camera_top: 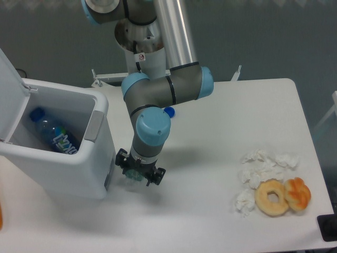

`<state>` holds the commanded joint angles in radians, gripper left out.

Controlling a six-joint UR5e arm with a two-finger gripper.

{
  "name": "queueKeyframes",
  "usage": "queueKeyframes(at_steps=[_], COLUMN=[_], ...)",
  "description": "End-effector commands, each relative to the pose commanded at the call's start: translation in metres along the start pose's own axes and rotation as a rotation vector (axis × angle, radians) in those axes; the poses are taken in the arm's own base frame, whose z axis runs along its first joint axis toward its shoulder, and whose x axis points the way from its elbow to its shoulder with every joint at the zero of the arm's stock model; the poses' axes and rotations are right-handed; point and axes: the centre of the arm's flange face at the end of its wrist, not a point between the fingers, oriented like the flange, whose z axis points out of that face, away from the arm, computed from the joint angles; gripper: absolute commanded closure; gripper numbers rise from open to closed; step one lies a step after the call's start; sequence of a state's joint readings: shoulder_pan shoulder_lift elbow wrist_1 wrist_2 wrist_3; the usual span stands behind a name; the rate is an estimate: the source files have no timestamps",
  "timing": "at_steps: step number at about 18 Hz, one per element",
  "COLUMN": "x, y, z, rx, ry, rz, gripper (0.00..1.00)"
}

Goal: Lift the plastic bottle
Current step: 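Descend further and close the gripper around the bottle, then lift the grasped bottle upright off the table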

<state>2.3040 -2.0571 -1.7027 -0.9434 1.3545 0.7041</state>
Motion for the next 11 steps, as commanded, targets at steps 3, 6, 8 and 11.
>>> queueKeyframes(at_steps=[3, 6, 8, 11], x=[0.0008, 0.0014, 0.0014, 0.0004], y=[0.0002, 0.0011, 0.0011, 0.0011], z=[0.0017, 0.0021, 0.0021, 0.0003], rx=[-0.004, -0.005, -0.005, -0.003], ry=[0.001, 0.002, 0.002, -0.001], rz=[0.001, 0.001, 0.001, 0.001], gripper=[0.34, 0.35, 0.39, 0.4])
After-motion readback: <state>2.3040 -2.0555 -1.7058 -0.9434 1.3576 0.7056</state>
